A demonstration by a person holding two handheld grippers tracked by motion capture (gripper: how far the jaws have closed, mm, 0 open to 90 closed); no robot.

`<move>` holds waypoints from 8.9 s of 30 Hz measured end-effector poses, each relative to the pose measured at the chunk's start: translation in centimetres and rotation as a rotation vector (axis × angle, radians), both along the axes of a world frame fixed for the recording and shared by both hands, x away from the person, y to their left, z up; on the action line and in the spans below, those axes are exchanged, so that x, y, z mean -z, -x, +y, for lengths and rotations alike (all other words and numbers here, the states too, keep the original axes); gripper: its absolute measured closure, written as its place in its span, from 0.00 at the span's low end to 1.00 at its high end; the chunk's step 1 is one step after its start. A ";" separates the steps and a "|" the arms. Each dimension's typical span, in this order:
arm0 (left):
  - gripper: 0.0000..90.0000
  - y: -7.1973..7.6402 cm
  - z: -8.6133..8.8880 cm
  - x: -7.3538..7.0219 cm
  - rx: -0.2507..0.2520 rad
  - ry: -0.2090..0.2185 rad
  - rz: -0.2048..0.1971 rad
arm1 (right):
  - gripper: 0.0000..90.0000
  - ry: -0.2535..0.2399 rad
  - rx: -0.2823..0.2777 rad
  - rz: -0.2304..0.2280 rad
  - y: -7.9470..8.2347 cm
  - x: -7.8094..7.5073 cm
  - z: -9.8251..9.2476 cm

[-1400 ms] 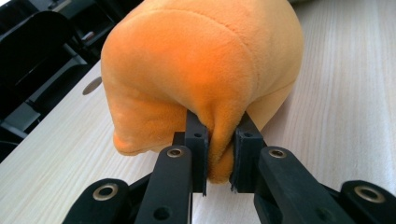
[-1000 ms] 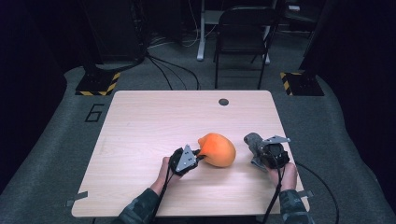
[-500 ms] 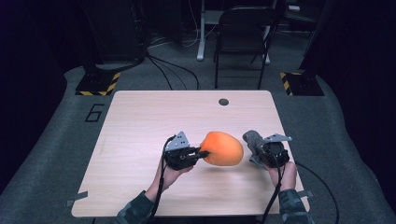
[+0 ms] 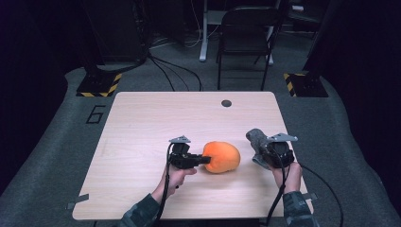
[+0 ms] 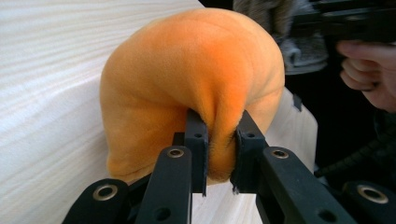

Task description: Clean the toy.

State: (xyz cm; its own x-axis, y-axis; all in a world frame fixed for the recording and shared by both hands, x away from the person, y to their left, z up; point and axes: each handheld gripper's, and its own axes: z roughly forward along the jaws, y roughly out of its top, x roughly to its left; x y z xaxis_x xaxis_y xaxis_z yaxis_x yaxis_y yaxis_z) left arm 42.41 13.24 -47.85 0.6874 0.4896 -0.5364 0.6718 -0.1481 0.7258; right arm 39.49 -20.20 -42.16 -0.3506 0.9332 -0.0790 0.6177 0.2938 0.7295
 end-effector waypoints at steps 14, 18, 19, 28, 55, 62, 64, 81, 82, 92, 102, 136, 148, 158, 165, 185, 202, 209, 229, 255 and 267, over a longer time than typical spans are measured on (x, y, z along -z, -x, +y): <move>0.87 0.5 -0.2 0.0 -0.020 -0.001 -0.025 | 0.83 0.033 -0.270 -0.059 2.4 -3.3 12.1; 0.87 0.7 -0.6 0.0 -0.013 -0.030 -0.052 | 0.82 0.066 -0.273 -0.061 2.0 -1.6 12.7; 0.87 0.7 -0.6 0.1 -0.015 -0.032 -0.058 | 0.82 0.088 -0.268 -0.067 2.0 -1.5 12.7; 0.87 0.9 -1.0 0.1 -0.013 -0.038 -0.072 | 0.83 0.095 -0.179 -0.046 0.7 -0.4 9.2; 0.87 1.1 -1.2 0.1 -0.015 -0.048 -0.094 | 0.82 -0.007 -0.317 -0.080 2.6 -1.9 11.3; 0.87 1.1 -1.4 0.2 -0.004 -0.059 -0.101 | 0.83 0.039 -0.284 -0.080 1.8 -0.6 10.5; 0.87 1.1 -1.4 0.2 -0.004 -0.058 -0.101 | 0.83 0.041 -0.262 -0.074 1.8 -0.4 10.1; 0.87 1.1 -1.5 0.3 0.004 -0.045 -0.098 | 0.83 0.077 -0.092 0.027 -0.9 2.8 5.5; 0.87 1.1 -1.5 0.3 0.005 -0.045 -0.099 | 0.83 0.081 -0.084 0.035 -1.2 3.3 5.3; 0.87 1.1 -1.3 0.2 0.002 -0.038 -0.100 | 0.82 0.188 -0.065 0.120 -2.3 5.7 4.9; 0.87 1.0 -1.3 0.2 0.001 -0.039 -0.106 | 0.82 0.053 -0.180 -0.057 1.8 -1.9 7.4; 0.15 1.3 -1.2 0.4 0.097 -0.275 -0.436 | 0.84 0.077 -0.195 -0.010 -0.3 0.8 8.0; 0.18 0.6 -1.9 3.0 0.085 -0.399 -0.458 | 0.84 0.073 -0.184 -0.008 -0.6 0.9 8.0; 0.41 1.3 -2.9 3.8 0.054 -0.461 -0.556 | 0.84 0.076 -0.184 -0.008 -0.5 0.9 8.1; 0.69 1.7 -3.2 3.9 0.026 -0.469 -0.601 | 0.83 0.066 -0.187 -0.014 -0.5 0.8 8.0; 0.83 2.1 -3.1 4.6 0.029 -0.470 -0.691 | 0.83 0.046 0.025 0.095 -2.1 3.6 0.2; 0.86 2.2 -0.7 -1.0 -0.067 -0.068 -0.425 | 0.83 0.018 0.055 0.057 -1.9 2.6 -0.9; 0.86 1.9 -0.3 -1.3 -0.082 -0.022 -0.313 | 0.83 0.017 0.048 0.053 -1.7 2.1 -0.6; 0.86 1.1 -2.1 2.9 -0.047 -0.127 -0.222 | 0.83 -0.005 0.002 0.027 -1.3 0.2 0.6; 0.86 1.3 -2.7 3.1 -0.025 -0.177 -0.296 | 0.82 0.029 -0.100 0.062 -1.4 1.6 5.4; 0.85 1.4 -2.7 3.1 -0.014 -0.187 -0.320 | 0.82 0.063 -0.029 0.138 -2.9 3.2 2.7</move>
